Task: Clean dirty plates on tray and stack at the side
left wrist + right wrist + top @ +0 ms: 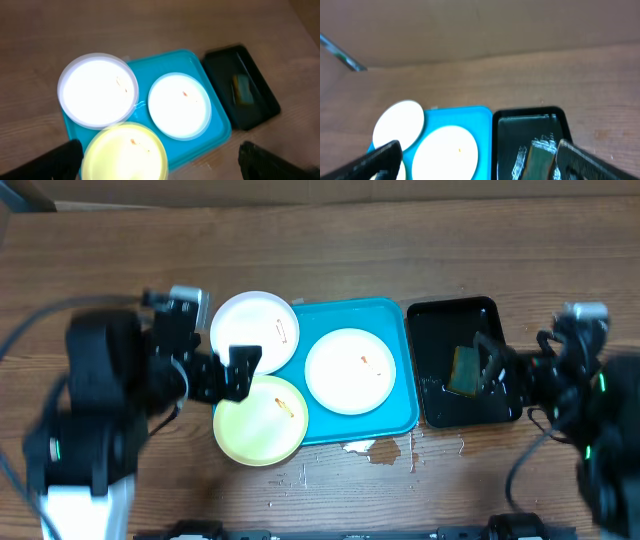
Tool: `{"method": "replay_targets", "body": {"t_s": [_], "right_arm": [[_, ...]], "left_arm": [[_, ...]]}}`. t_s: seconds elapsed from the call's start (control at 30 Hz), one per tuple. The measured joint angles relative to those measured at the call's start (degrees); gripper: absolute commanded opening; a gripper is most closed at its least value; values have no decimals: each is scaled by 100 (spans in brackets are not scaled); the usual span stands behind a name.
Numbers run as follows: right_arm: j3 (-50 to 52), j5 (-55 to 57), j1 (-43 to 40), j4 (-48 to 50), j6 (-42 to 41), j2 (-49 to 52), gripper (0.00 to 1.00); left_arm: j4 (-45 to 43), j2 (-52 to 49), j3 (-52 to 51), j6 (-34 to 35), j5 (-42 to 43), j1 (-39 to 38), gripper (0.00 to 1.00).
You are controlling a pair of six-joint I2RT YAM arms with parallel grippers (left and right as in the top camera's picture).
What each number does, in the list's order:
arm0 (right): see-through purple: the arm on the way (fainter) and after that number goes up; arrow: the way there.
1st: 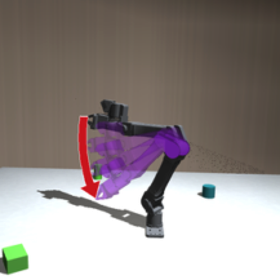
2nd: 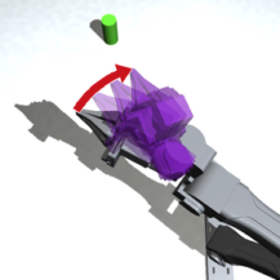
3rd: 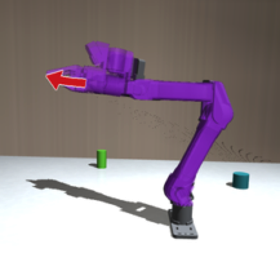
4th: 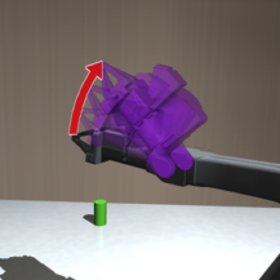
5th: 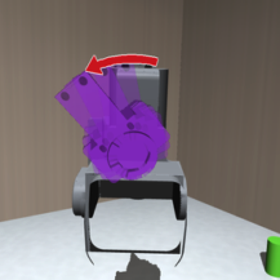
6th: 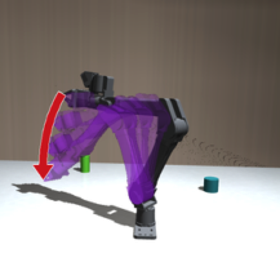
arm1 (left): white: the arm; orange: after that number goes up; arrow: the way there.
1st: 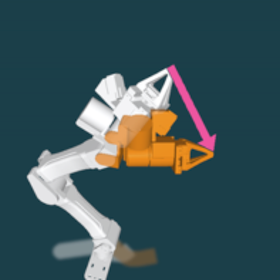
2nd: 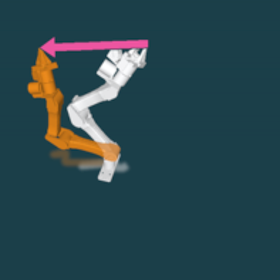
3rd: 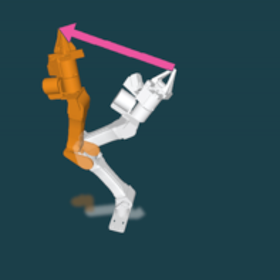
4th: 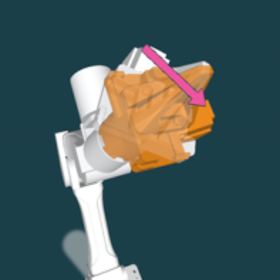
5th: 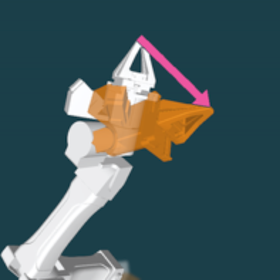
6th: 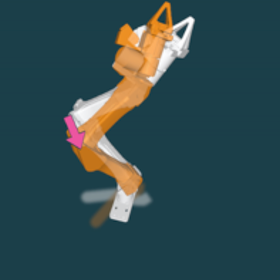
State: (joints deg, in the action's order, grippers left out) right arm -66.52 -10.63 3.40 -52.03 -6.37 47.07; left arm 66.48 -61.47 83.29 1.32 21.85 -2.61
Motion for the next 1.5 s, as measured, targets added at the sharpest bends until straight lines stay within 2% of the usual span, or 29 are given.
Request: {"method": "replay_targets", "body": {"t_s": [0.07,0.17,0.3,0.37,0.4,0.47,0.63,0.83,1.23,1.3,1.37,1.5], "right_arm": [[-673,-44,0,-741,2,804,100],[-1381,-302,0,-1460,13,2039,100],[-1493,-507,0,-1937,17,2988,68],[-1493,-503,0,-2026,26,3298,63],[-1493,-498,0,-2035,13,3447,63],[-1493,-431,0,-2052,-7,3705,62],[-1491,245,0,-2059,-525,4081,68],[-1438,595,0,-1947,-896,4334,69],[-855,763,0,-1032,-1357,4806,68],[-728,769,0,-844,-1399,4843,68],[-625,769,0,-708,-1421,4859,68],[-501,769,0,-605,-1443,4975,68]], "left_arm": [[503,-704,699,11,105,0,100],[876,-1552,1198,24,225,0,98],[1152,-2205,1224,188,459,-2,72],[1200,-2468,1222,278,476,-50,68],[1196,-2612,1215,361,459,-116,62],[1198,-2830,1141,564,291,-319,57],[1056,-3235,852,1049,-289,-990,63],[387,-3762,435,1495,-811,-1751,67],[9,-5198,361,1978,-1226,-2358,59],[-92,-5414,350,1978,-1250,-2367,56],[-175,-5541,339,1980,-1268,-2365,49],[-350,-5724,334,2017,-1294,-2363,27]]}}
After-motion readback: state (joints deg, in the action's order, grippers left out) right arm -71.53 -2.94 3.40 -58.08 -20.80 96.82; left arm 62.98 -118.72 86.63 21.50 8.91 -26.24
